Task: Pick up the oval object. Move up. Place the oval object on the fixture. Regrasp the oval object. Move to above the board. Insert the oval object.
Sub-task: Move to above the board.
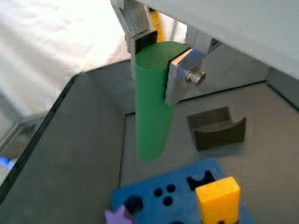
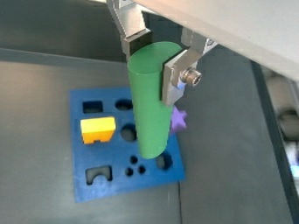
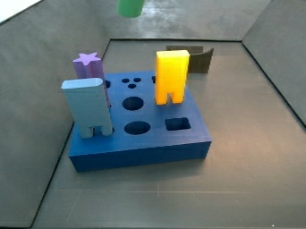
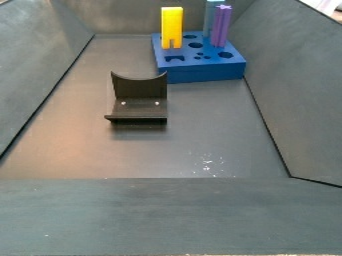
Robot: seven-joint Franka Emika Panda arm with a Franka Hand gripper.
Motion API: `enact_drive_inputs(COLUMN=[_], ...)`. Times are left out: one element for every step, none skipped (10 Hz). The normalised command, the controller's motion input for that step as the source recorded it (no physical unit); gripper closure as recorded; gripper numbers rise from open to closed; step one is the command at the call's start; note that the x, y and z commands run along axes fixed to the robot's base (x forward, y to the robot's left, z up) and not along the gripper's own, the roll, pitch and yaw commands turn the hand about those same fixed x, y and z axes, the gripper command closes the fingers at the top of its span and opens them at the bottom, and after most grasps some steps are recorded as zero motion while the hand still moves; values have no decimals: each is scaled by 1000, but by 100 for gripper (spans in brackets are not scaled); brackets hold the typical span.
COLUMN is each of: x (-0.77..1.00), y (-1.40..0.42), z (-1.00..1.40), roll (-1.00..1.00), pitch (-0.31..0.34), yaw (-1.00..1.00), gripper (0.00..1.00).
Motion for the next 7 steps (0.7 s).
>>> enact_drive_inputs(x=[0, -17, -33, -53, -66, -69, -65], y=[-76, -35, -7, 8, 15, 17, 18], z=[6, 5, -5, -6, -5, -7, -5], roll=[-310, -296, -280, -259, -242, -223, -195], pitch=[-219, -242, -273, -318, -354, -392, -439], yaw=[1000, 1000, 1000, 1000, 1000, 1000, 1000], gripper=[100, 100, 100, 100, 100, 100, 100])
